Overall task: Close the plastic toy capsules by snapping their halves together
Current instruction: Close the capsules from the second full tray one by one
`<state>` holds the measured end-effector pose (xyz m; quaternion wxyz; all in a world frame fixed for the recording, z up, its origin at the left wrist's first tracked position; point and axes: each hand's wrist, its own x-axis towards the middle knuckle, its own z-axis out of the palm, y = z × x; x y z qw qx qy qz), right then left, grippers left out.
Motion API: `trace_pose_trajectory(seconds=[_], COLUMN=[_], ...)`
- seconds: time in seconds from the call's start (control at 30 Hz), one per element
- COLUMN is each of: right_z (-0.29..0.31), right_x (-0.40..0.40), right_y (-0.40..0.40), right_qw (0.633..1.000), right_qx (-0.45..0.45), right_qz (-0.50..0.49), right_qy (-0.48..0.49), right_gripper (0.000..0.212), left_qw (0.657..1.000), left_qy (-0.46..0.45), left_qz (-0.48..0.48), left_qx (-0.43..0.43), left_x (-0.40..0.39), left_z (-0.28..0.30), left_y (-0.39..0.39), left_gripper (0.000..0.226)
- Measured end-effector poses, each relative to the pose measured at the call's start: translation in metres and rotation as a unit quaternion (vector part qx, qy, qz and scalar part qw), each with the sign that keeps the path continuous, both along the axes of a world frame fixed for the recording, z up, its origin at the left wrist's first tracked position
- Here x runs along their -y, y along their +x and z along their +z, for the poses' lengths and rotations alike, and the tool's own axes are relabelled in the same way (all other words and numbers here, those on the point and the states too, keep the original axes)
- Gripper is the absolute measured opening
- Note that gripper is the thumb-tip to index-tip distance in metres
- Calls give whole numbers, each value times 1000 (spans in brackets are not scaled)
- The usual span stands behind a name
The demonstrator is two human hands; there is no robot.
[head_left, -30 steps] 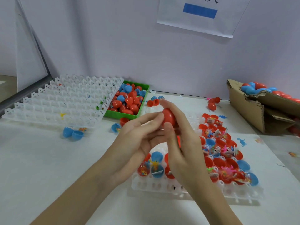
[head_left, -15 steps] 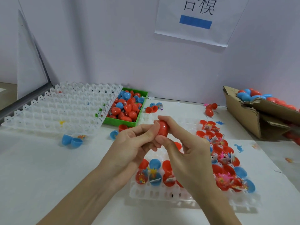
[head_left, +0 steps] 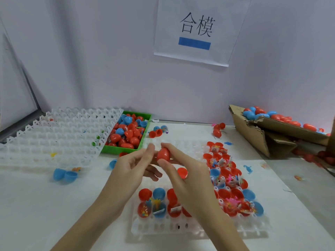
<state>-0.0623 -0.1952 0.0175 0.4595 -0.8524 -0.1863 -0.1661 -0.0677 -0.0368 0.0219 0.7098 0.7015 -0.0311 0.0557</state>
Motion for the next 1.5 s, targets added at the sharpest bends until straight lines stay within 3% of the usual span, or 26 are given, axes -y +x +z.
trace_pose_trajectory(seconds=[0.1,0.17,0.27,0.33,0.37,0.43,0.53,0.6,0.7,0.8,0.93,1.03,1.17,1.33,1.4,1.5], right_z=[9,19,50,80,93,108,95,74,39,15,2,-4,-8,-5,-3,16], right_x=[9,21,55,79,88,98,93,76,43,17,7,9,7,5,3,16], right_y=[7,21,55,75,81,85,75,58,32,17,18,18,16,10,7,19], right_qw=[996,968,849,768,753,777,849,902,977,987,995,989,983,990,994,983], right_qx=[-44,-163,-306,-302,-284,-245,-209,-204,-115,-53,52,115,164,129,103,-16], right_qz=[4,15,73,75,61,41,105,126,111,136,80,49,33,31,21,23], right_qy=[79,191,425,560,591,578,474,360,141,68,-19,-83,-75,-44,10,184], right_gripper=[41,30,32,31,31,30,30,33,36,43,56,50,39,35,35,39], left_qw=[999,997,996,996,996,997,999,999,996,994,991,991,991,992,991,989], left_qy=[-45,-74,-83,-81,-77,-70,-49,-32,-20,-51,-93,-89,-91,-99,-101,-116], left_qz=[23,35,36,32,28,21,-2,-32,-86,-91,-78,-85,-87,-66,-65,-63], left_qx=[-9,-16,-24,-28,-29,-30,-20,-5,-22,-45,-58,-57,-50,-48,-59,-68], left_x=[-3,-8,-12,-12,-11,-11,-10,-6,2,2,-7,-7,-7,-8,-8,-9], left_z=[3,5,4,2,1,0,2,3,0,-3,-5,-4,-3,-5,-6,-8], left_y=[2,4,5,5,5,5,4,2,-1,-1,1,2,1,3,5,6], left_gripper=[55,57,57,56,56,54,43,34,38,39,24,26,30,39,39,41])
